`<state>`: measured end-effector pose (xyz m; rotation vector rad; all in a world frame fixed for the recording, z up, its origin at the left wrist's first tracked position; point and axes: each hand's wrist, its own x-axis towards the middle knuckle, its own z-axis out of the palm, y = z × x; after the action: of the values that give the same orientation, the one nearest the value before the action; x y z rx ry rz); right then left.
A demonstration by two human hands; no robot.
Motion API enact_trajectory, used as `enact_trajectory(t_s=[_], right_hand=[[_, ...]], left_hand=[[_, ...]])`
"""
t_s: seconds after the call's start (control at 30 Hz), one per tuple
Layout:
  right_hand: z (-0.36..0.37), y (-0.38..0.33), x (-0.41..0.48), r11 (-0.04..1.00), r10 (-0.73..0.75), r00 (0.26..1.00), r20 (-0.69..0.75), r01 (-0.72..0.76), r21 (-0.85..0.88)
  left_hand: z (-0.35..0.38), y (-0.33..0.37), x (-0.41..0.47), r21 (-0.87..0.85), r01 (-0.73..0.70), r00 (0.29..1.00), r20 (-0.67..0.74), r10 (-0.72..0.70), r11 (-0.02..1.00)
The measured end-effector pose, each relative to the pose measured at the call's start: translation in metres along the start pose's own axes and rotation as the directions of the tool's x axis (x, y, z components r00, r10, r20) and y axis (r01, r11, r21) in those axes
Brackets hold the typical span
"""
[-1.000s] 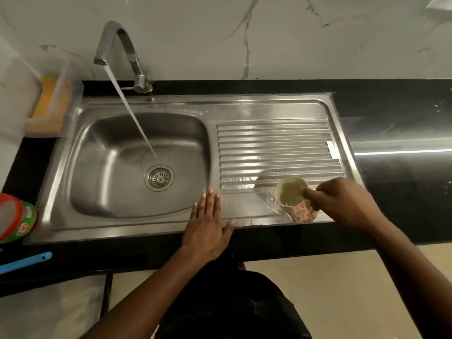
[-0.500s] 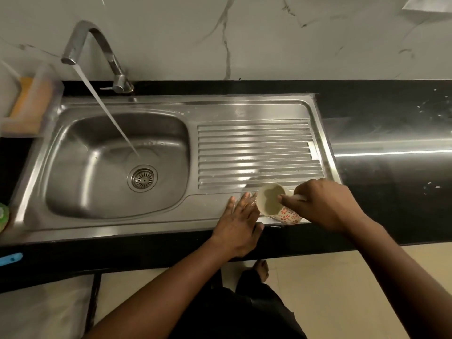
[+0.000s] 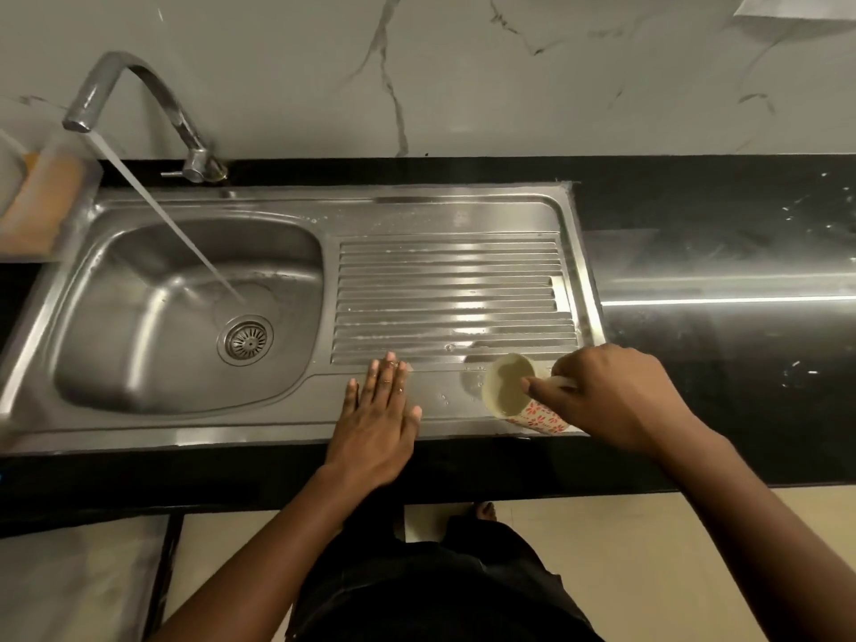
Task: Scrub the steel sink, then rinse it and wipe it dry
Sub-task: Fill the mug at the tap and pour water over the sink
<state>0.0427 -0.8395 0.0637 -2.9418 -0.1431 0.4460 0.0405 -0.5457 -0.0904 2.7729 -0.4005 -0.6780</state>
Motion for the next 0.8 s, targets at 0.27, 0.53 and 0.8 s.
enact_trajectory(t_s=[0.27, 0.53, 0.8], right_hand=[[0.004, -0.018, 0.008, 0.98, -0.128, 0.991, 0.026, 0.13, -0.149], [0.006, 0.042, -0.01, 0.999, 0.024, 0.999, -0.021, -0.023, 0.044], [-0.007, 0.081, -0.032, 0.975, 0.17, 0.979, 0.112, -0.184, 0.125]], left_hand=[[0.024, 0.073, 0.008, 0.094, -0.3, 0.953, 0.069, 0.294, 0.949], [0.009, 0.058, 0.019, 0.089, -0.217, 0.975, 0.065, 0.212, 0.972], [0.005, 0.04, 0.021, 0.051, -0.062, 0.996, 0.07, 0.058, 0.997]])
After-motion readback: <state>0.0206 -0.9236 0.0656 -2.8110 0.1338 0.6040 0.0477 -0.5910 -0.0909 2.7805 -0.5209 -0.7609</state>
